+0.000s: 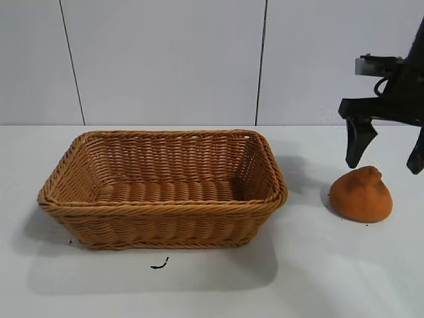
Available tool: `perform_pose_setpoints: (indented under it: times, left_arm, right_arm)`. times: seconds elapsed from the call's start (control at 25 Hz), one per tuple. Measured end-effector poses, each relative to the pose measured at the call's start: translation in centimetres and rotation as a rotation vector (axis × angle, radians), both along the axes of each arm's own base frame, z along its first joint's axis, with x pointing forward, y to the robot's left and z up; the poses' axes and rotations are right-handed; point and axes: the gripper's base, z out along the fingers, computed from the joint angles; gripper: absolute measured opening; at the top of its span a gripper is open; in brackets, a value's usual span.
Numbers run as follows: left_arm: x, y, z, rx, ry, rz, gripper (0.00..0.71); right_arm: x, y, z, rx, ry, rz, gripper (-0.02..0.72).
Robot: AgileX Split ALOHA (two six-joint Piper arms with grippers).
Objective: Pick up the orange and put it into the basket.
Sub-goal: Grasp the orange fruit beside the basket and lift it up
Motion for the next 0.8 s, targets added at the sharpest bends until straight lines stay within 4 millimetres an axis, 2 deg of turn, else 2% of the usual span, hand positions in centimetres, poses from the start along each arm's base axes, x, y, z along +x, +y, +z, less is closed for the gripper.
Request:
perform_pose_setpoints:
  times: [0.24, 0.32, 0.44, 0.64, 0.68, 0.8]
  left_arm:
    - [0.0, 0.0, 0.0, 0.0, 0.0, 0.0, 0.697]
    - [0.0, 0.0, 0.0, 0.0, 0.0, 0.0, 0.697]
    - [0.0, 0.0, 0.0, 0.0, 0.0, 0.0, 0.697]
    - [0.0, 0.0, 0.0, 0.0, 0.0, 0.0, 0.697]
    - [0.0, 0.0, 0.0, 0.0, 0.0, 0.0, 0.697]
    - [0.0, 0.0, 0.0, 0.0, 0.0, 0.0, 0.697]
  right_arm:
    - [0.9, 0.1, -3.3, 0.007, 0.015, -0.013, 0.61]
    - [1.0, 0.1, -3.8, 0.009, 0.016, -0.015, 0.582]
    - [1.0, 0.1, -3.8, 0.009, 0.012, -0.016, 0.447]
    - [1.0, 0.1, -3.8, 0.008, 0.011, -0.015, 0.099]
    - [1.0, 0.1, -3.7, 0.008, 0.01, -0.012, 0.049]
    - [0.9, 0.1, -3.3, 0.007, 0.014, -0.002, 0.043]
